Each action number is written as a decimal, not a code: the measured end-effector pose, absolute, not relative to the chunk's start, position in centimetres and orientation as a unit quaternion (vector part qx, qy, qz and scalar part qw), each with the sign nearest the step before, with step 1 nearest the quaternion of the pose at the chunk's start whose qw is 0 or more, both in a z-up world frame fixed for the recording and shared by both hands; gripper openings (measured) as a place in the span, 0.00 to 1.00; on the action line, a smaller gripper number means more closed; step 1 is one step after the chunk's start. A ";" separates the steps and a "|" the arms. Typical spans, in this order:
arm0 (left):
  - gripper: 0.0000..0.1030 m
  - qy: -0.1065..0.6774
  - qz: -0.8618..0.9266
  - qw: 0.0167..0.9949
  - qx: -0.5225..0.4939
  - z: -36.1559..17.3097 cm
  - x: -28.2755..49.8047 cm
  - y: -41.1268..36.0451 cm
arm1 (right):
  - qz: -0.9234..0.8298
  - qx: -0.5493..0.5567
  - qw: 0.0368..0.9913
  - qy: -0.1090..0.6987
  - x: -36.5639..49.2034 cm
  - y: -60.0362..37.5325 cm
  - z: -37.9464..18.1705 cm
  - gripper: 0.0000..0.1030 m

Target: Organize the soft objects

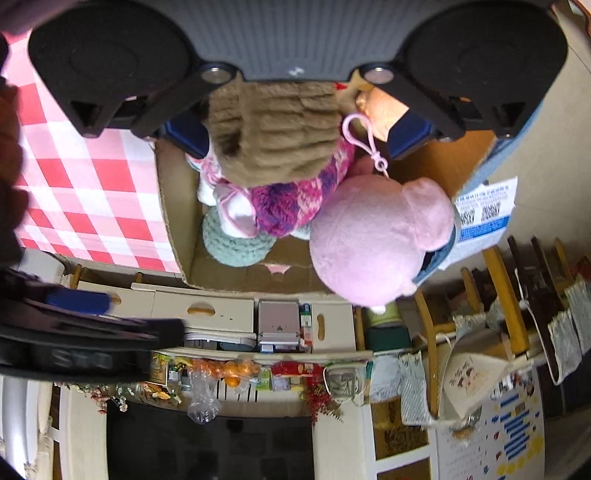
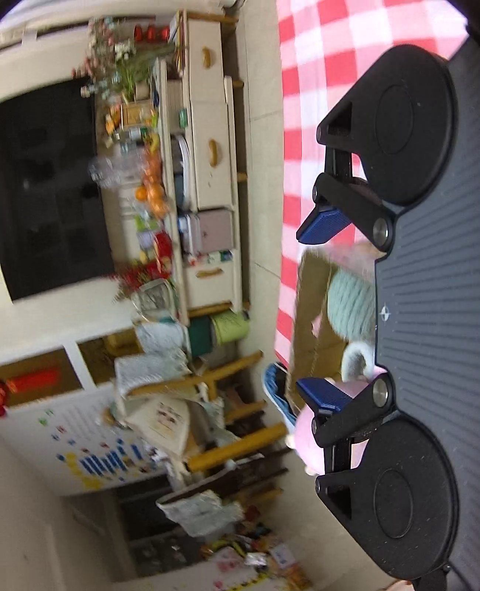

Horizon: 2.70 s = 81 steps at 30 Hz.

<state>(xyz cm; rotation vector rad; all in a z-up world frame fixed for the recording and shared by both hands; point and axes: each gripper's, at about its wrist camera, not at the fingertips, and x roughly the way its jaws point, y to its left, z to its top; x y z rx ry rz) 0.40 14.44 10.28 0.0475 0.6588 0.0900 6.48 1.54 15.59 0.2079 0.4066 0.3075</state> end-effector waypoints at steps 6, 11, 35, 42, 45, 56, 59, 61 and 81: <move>0.99 0.310 0.043 0.949 0.031 10.6 -0.4 14.3 | 0.083 0.120 0.970 0.196 1.5 -1.4 15.7 0.98; 0.99 0.291 0.039 0.956 0.027 11.2 -1.7 14.0 | 0.040 0.120 0.969 0.213 -2.5 -3.0 15.0 0.98; 0.99 0.263 0.044 0.964 0.004 10.8 -10.8 15.0 | 0.047 0.093 0.962 0.252 -14.3 -0.7 13.1 0.98; 0.99 0.261 0.035 0.965 0.011 10.3 -12.0 15.2 | 0.052 0.083 0.962 0.256 -15.6 0.3 12.3 0.99; 0.99 0.260 0.031 0.965 0.012 10.1 -12.5 15.3 | 0.053 0.080 0.963 0.254 -15.9 0.6 12.2 0.98; 0.99 0.256 0.034 0.966 0.026 9.7 -12.9 15.1 | 0.055 0.078 0.963 0.251 -16.1 1.0 11.7 0.98; 0.99 0.258 0.035 0.965 0.029 9.5 -12.8 15.0 | 0.054 0.075 0.964 0.250 -16.1 1.1 11.5 0.99; 0.99 0.258 0.036 0.965 0.030 9.5 -12.8 15.0 | 0.054 0.077 0.964 0.250 -16.0 1.0 11.3 0.98; 0.97 0.248 0.021 0.968 0.022 9.5 -11.5 11.8 | 0.048 0.105 0.964 0.238 -15.3 -2.2 10.4 0.99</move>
